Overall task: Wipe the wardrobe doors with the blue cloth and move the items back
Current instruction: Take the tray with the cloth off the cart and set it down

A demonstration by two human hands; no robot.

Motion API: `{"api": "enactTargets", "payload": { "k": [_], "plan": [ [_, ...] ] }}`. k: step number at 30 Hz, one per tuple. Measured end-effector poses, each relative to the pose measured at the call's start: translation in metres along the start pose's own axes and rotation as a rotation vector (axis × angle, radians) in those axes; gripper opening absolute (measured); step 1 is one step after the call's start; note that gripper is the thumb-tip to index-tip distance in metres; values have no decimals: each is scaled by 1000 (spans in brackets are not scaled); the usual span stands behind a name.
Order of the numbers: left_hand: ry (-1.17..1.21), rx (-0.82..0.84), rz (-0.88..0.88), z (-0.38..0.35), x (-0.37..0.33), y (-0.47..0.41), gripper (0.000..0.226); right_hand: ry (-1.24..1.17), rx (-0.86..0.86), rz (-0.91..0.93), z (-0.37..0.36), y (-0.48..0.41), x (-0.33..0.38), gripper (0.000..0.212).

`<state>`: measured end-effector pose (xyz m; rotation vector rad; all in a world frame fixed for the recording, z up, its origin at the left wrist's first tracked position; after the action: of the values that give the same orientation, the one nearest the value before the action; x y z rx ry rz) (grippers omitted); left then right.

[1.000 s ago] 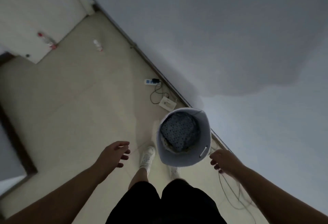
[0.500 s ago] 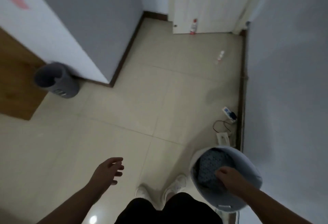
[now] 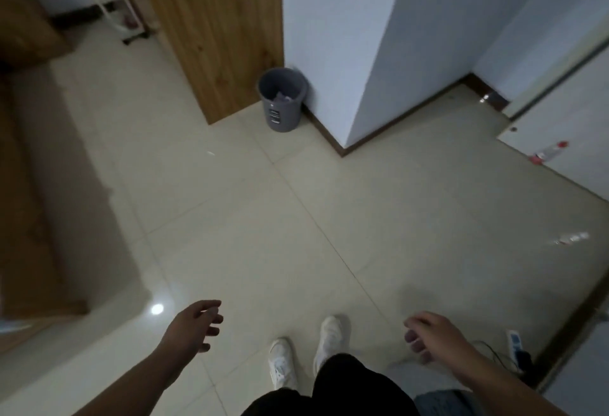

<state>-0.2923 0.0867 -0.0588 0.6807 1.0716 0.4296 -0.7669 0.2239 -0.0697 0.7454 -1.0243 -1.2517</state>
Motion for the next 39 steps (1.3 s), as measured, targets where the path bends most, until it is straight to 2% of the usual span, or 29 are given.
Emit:
{"api": "enactTargets", "payload": {
  "k": [5, 12, 17, 21, 24, 29, 36, 39],
  "plan": [
    [164, -108, 66, 15, 0, -5, 18, 23, 116, -96, -35, -18, 52, 10],
    [323, -302, 128, 59, -6, -2, 17, 246, 213, -14, -83, -33, 191, 8],
    [386, -447, 244, 104, 31, 7, 17, 416, 247, 210, -163, 1, 347, 9],
    [454, -457, 350, 133, 59, -7, 16, 450, 272, 375, -243, 29, 458, 9],
    [477, -445, 373, 166, 63, -39, 17, 477, 259, 436, -296, 38, 514, 11],
    [429, -415, 263, 250, 13, -111, 18, 508, 230, 403, -342, 36, 553, 13],
    [356, -418, 39, 385, -115, -236, 20, 460, 134, 115, -314, -5, 554, 11],
    [372, -458, -13, 430, -162, -289, 21, 462, 94, 58, -306, -27, 577, 12]
  ]
}}
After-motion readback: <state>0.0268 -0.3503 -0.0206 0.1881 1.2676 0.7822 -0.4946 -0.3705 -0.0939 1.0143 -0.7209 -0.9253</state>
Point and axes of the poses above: each hand's wrist, its own y-axis away from the middle knuckle, its own z-axis out of the back of the hand, x = y × z, the point moved 6 cm from there along -y, towards the middle knuckle, and after that the axes turned 11 degrees about -z, right-handed, at the moved point
